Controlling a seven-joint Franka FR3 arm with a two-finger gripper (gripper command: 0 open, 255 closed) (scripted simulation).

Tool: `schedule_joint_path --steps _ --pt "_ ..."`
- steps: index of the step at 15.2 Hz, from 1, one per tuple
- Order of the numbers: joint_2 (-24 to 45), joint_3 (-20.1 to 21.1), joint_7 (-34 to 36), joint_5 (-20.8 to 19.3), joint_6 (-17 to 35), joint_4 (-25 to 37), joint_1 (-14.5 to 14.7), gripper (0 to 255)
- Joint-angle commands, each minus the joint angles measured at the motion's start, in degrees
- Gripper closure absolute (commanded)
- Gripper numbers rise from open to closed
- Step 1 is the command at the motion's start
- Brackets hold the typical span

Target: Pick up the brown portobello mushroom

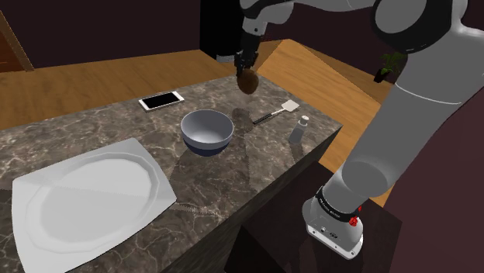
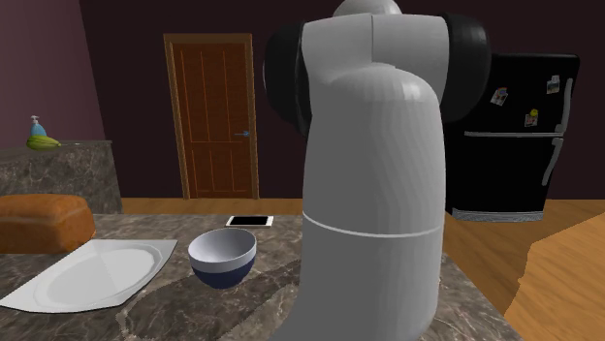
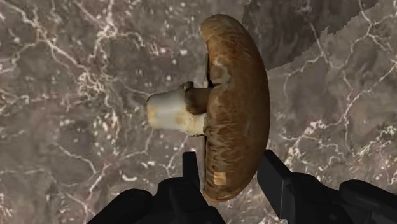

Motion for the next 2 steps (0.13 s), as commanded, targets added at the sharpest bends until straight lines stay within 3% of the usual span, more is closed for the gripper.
schedule_joint_path --steps 1,2 --pt "-0.2 0.0 0.2 -0.1 -0.9 0.7 0.0 255" --pt "-0.2 0.0 0.2 -0.1 -0.9 0.7 0.0 255"
